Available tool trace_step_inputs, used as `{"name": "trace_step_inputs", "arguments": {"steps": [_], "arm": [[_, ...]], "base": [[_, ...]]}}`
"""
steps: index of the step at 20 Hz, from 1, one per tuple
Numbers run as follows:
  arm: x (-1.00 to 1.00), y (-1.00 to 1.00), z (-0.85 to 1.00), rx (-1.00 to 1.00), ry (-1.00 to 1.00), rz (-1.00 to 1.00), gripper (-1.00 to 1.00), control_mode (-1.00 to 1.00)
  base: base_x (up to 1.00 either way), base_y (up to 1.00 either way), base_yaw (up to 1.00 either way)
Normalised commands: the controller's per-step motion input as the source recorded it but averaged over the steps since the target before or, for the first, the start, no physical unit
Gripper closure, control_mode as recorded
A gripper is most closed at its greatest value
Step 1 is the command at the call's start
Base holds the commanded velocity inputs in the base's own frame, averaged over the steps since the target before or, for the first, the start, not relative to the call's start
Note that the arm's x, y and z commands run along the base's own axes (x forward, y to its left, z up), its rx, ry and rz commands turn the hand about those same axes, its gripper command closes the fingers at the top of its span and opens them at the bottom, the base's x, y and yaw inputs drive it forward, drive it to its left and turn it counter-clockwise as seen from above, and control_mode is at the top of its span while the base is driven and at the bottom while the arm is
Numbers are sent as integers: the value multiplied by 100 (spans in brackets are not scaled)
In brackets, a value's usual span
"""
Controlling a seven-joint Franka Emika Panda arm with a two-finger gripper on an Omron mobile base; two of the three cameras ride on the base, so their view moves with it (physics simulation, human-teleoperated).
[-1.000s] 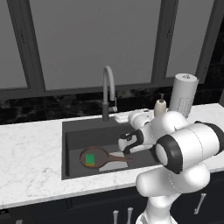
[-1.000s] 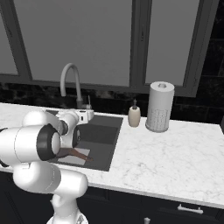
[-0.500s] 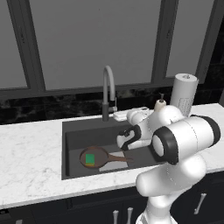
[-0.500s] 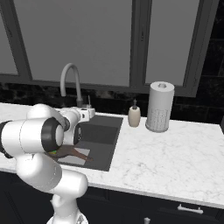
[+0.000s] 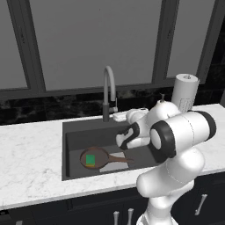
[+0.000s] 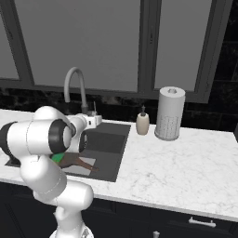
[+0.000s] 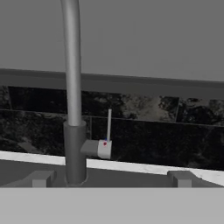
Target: Pick the pan and sponge and place them into the sink. Then turn on the water.
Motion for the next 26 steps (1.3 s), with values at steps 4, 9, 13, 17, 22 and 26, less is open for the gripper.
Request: {"name": "trace_step_inputs", "arguments": {"steps": [4,9,13,17,22,26], "arm": [[6,0,-31,0,-10,0,-100,-100],[19,0,-16,0,-10,0,-100,-100],[20,0,-21,0,-10,0,-100,-100],[13,0,-30,0,-10,0,-100,-100],[4,-2,-35,0,-10,0,-100,-100],[5,0,-32,0,-8,0,-100,-100]], "base": [[0,0,0],[0,0,0],[0,0,0],[0,0,0],[0,0,0],[0,0,0]]}}
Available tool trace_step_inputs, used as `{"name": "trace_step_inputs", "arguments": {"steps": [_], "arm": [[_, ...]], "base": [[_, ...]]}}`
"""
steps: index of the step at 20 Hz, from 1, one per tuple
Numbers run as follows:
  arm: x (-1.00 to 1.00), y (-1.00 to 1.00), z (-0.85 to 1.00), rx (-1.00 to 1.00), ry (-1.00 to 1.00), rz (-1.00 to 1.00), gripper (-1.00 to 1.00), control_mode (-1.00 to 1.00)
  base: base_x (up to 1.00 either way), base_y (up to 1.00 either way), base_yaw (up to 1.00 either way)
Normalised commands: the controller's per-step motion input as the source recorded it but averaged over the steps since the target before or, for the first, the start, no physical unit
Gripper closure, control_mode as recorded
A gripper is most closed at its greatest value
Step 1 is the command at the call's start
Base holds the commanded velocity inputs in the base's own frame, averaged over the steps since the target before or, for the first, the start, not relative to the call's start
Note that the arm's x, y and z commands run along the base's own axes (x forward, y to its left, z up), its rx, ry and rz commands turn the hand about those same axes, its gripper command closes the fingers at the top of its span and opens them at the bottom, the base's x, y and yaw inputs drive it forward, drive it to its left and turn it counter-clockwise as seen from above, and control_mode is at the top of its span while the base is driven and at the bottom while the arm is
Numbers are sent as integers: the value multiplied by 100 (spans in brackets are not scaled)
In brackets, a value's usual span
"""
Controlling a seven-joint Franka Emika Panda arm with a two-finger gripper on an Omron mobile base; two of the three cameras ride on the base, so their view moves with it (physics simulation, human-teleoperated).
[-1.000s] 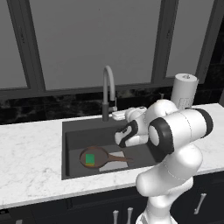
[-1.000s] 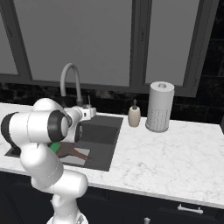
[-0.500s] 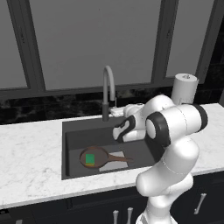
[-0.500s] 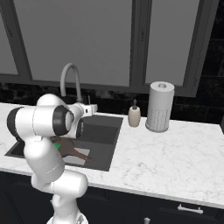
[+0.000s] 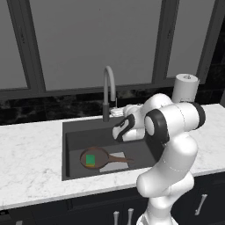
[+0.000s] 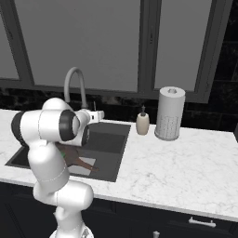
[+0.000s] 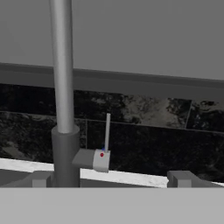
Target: Pick the pan and sponge and place them into the sink. Then turn on the water.
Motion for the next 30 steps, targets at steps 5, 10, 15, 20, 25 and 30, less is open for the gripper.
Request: {"name": "trace_step_inputs", "arguments": {"steps": [5,10,15,20,25,30], "arm": [[10,0,-29,0,-7,0,-100,-100],[10,0,-26,0,-7,0,-100,-100],[7,0,-20,0,-7,0,-100,-100],[13,0,-21,0,-7,0,-100,-100],[16,0,-28,0,-9,0,-100,-100],[16,0,-38,2,-12,0,-100,-100]], "base": [[0,0,0],[0,0,0],[0,0,0],[0,0,0],[0,0,0],[0,0,0]]}}
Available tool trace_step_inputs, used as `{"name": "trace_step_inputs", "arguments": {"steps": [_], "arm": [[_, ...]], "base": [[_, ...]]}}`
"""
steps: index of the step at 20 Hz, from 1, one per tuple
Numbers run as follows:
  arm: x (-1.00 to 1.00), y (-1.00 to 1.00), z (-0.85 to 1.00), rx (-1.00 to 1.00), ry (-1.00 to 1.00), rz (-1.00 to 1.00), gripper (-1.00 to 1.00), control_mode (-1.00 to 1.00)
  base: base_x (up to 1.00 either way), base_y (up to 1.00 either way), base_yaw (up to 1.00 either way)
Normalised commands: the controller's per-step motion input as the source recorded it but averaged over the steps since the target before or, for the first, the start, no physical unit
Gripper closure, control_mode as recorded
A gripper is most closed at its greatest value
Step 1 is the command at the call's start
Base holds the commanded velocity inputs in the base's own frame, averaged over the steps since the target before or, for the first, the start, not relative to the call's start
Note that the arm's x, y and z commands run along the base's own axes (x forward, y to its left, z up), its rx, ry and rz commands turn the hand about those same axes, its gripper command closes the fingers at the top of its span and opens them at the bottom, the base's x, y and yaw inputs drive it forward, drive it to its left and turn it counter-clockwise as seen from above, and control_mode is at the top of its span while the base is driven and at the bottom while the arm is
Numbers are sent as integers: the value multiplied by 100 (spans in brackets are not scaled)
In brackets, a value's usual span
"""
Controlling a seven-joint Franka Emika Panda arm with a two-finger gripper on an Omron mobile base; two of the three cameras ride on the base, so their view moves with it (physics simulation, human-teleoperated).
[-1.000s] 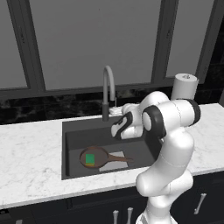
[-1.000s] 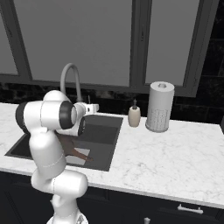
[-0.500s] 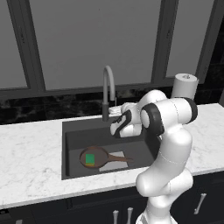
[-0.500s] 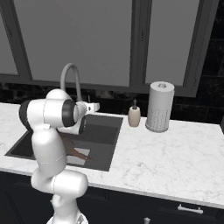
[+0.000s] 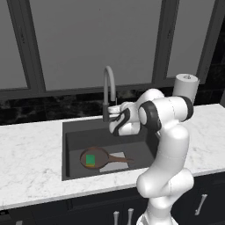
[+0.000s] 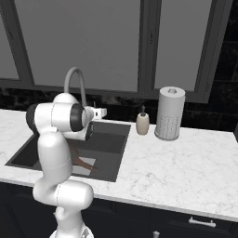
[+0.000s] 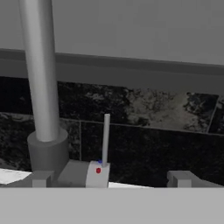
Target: Pick the pan and sponge and place them into the sink. Then turn on the water.
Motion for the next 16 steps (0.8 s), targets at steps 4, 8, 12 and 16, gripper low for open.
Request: {"name": "trace_step_inputs", "arguments": {"steps": [4,8,12,16], "arm": [[9,0,-49,7,-15,0,-100,-100],[6,-2,-50,9,-16,0,-100,-100],[6,-2,-49,8,-14,0,-100,-100],[10,0,-48,7,-13,0,-100,-100]], "base": [[0,0,0],[0,0,0],[0,0,0],[0,0,0]]}}
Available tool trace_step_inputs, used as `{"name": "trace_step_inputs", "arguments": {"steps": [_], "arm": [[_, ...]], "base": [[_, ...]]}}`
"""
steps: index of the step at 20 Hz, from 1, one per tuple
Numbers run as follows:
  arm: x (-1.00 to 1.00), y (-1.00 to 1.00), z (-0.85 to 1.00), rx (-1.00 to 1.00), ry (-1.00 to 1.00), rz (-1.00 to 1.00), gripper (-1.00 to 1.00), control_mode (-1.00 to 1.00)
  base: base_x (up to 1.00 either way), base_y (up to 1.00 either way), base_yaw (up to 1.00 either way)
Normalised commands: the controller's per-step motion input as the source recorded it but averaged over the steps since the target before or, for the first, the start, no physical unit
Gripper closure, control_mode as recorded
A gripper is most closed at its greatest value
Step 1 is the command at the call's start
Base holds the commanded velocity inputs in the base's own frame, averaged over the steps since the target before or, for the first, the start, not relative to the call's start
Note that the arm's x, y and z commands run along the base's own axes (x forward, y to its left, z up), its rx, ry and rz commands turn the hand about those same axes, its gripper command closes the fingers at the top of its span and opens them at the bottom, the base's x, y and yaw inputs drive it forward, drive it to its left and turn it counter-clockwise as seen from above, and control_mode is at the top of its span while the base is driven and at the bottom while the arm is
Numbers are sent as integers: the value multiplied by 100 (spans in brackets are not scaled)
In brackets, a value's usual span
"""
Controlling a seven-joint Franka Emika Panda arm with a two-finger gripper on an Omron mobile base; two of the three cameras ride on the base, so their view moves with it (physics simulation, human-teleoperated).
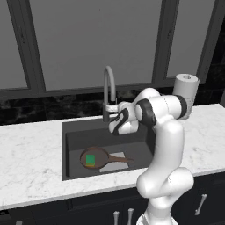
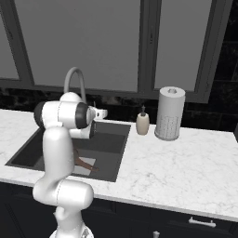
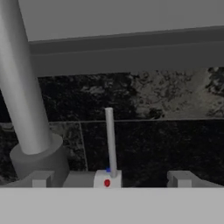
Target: Pick the pan and sponge and place them into the sink. Then turn on the water.
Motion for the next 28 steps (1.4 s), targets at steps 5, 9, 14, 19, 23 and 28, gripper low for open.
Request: {"name": "trace_step_inputs", "arguments": {"steps": [5,9,14,19,23,28], "arm": [[12,0,-47,6,-13,0,-100,-100],[6,0,-44,5,-11,0,-100,-100],[2,0,-22,2,-8,0,-100,-100],[9,0,-11,1,-7,0,-100,-100],[8,0,-3,0,-3,0,-100,-100],[2,0,0,0,-3,0,-100,-100]], "base": [[0,0,0],[0,0,0],[0,0,0],[0,0,0],[0,0,0],[0,0,0]]}}
